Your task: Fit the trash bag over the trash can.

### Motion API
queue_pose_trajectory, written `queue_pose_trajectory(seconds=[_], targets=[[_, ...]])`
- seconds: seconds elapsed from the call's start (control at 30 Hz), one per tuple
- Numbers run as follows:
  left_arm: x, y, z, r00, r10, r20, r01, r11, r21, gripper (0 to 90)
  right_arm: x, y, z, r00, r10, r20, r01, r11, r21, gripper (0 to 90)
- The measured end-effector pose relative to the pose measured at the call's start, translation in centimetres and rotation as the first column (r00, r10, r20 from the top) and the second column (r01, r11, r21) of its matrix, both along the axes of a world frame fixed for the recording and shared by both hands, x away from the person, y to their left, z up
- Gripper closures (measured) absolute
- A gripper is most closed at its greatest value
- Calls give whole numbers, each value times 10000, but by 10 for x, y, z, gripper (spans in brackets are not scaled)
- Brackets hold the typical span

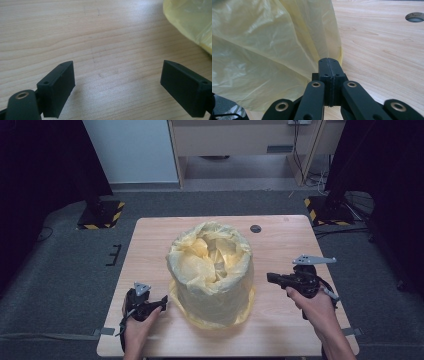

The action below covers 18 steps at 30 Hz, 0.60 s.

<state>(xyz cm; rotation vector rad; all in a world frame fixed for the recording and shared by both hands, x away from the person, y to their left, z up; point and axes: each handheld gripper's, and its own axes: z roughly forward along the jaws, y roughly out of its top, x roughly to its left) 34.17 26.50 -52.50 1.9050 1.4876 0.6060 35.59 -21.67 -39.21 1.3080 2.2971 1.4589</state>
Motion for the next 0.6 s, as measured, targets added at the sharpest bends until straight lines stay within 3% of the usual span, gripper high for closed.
queue_pose_trajectory(seconds=[0.23,0.6], targets=[[-2,2,-8,9999,68,-77,-65,9994,342,114,1,2,18,10000,84,0,-84,9999,-114,900],[-1,2,-9,9999,95,-33,-94,9993,375,102,4,20,64,9968,275,746,-241,9986,-466,900]])
